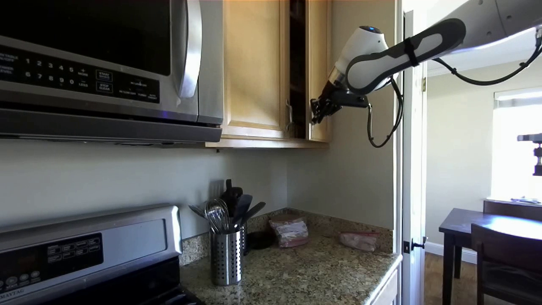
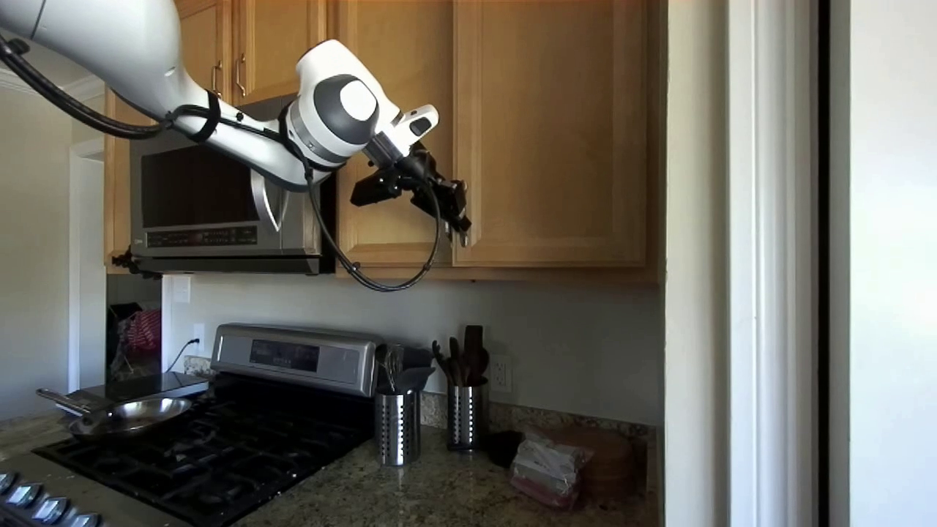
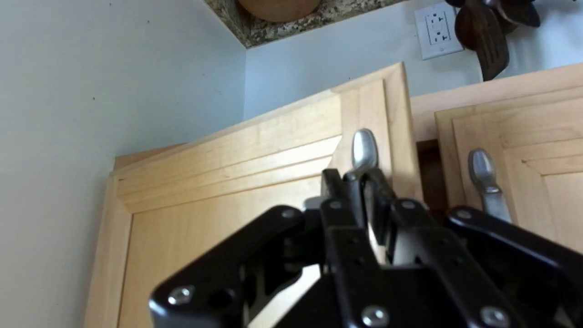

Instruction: Open the cupboard, take an object from it and place it on the counter then close the cupboard

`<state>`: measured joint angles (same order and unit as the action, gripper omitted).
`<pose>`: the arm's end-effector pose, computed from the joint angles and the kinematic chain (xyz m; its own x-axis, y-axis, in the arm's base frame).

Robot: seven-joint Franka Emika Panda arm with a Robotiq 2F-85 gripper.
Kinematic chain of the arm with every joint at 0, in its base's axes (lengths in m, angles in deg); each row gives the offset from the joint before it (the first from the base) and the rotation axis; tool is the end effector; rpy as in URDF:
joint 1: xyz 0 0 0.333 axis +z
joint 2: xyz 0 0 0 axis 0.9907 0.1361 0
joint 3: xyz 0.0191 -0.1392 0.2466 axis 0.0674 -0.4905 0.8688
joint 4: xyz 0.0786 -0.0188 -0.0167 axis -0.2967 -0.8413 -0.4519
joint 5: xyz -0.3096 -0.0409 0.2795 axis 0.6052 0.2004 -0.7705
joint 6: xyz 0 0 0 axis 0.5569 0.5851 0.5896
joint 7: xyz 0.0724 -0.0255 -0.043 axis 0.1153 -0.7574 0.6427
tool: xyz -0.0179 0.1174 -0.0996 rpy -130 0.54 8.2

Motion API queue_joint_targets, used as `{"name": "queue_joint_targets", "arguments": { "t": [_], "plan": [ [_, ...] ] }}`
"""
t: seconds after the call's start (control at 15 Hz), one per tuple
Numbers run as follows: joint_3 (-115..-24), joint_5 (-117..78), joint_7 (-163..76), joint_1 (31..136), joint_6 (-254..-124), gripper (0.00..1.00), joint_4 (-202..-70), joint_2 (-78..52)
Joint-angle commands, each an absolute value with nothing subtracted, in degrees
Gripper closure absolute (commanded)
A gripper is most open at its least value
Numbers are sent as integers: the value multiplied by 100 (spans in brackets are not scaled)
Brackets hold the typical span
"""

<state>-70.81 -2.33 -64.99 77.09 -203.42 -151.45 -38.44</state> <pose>0.6218 -0.1145 0.6067 0.5665 -0.2588 0.7824 -0.3963 -0.9180 -0.0167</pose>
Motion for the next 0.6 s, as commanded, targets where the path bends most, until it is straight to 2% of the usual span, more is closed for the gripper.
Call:
{"name": "queue_joint_targets", "arguments": {
  "t": [0.0,0.53],
  "plan": [
    [-7159,241,-6768,7108,-20285,91,-15689,-4064],
    [-6999,251,-7134,6561,-20433,92,-16483,-4793]
  ]
}}
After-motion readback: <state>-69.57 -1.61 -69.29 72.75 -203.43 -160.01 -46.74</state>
